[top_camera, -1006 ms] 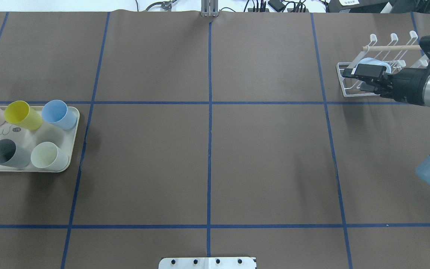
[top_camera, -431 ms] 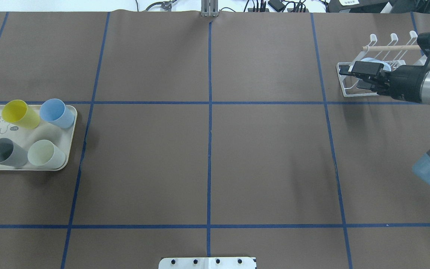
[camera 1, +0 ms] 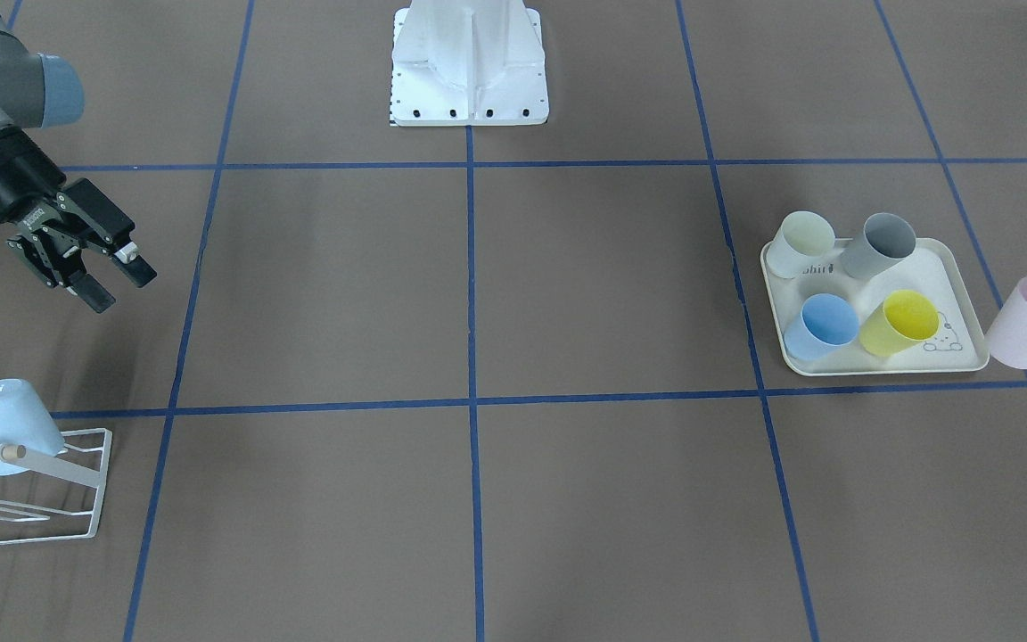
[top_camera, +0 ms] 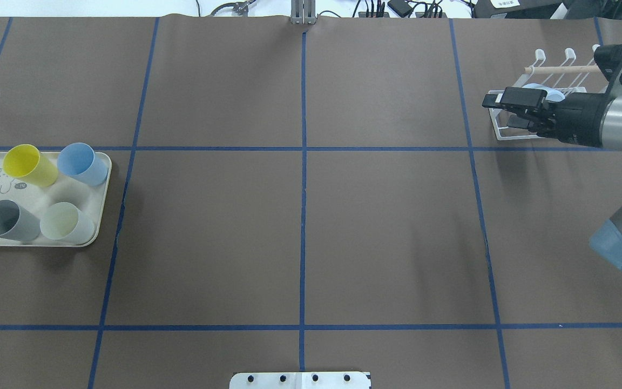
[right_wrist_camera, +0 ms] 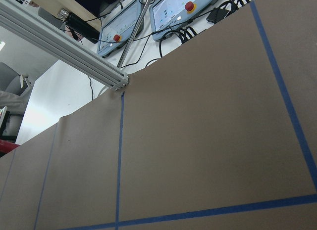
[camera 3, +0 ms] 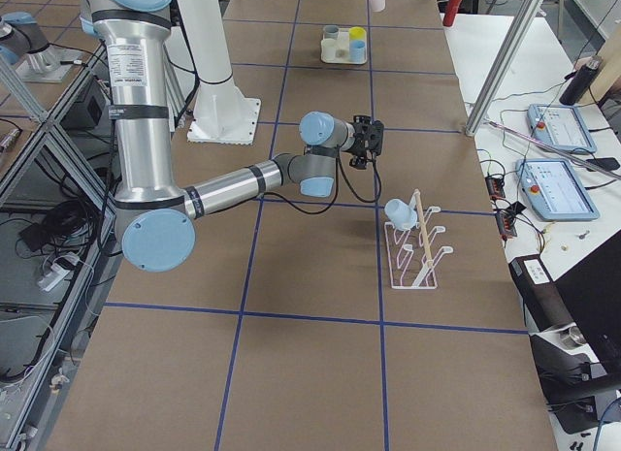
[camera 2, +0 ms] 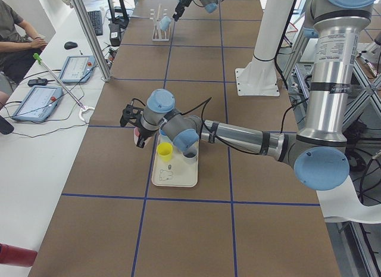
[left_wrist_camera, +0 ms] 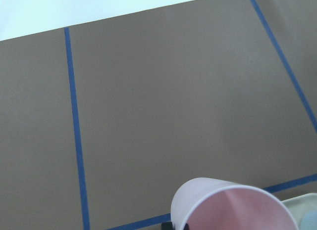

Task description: Transfer IKEA cup to right arm and place on rack

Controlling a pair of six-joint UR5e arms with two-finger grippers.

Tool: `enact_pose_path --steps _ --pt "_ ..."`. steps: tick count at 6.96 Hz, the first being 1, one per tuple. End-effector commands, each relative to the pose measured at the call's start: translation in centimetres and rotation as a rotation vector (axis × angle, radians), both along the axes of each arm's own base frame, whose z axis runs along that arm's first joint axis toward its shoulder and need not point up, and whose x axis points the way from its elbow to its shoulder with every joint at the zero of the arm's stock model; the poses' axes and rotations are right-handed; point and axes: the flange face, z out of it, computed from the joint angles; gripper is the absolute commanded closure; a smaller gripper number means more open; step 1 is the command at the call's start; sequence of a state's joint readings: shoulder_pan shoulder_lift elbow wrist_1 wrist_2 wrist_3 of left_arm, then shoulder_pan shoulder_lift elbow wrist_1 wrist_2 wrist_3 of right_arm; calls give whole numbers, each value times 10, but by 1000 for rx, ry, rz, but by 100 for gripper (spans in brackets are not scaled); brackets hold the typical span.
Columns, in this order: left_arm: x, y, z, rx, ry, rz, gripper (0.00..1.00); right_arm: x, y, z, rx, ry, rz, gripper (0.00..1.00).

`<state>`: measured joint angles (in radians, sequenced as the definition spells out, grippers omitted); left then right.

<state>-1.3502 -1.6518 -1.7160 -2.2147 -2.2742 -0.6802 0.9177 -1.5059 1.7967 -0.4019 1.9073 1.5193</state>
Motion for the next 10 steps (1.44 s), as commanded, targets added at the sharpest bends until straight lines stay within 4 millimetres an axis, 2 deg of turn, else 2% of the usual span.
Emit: enact_pose_path --steps 1,2,3,4,6,7,8,10 --pt "80 19 -95 -143 272 33 100 -7 -4 -21 -59 -86 2 1" --pt "131 35 -129 -184 400 65 100 -9 -4 -30 -96 -130 3 1" --pt "185 45 -177 -232 541 84 100 -10 1 -35 -98 -168 -4 1" --pt "219 56 -219 -296 676 53 100 -7 5 -38 -162 -275 -6 1" --pt "268 92 -254 -340 987 28 100 -6 21 -48 -303 -516 -55 1" --pt "299 114 -258 -339 1114 40 100 -15 34 -57 -383 -640 -111 1" --pt "320 118 -263 -329 1160 42 100 -28 36 -84 -418 -733 -147 1" --pt "328 125 -264 -347 1221 83 100 -67 51 -117 -410 -797 -192 1"
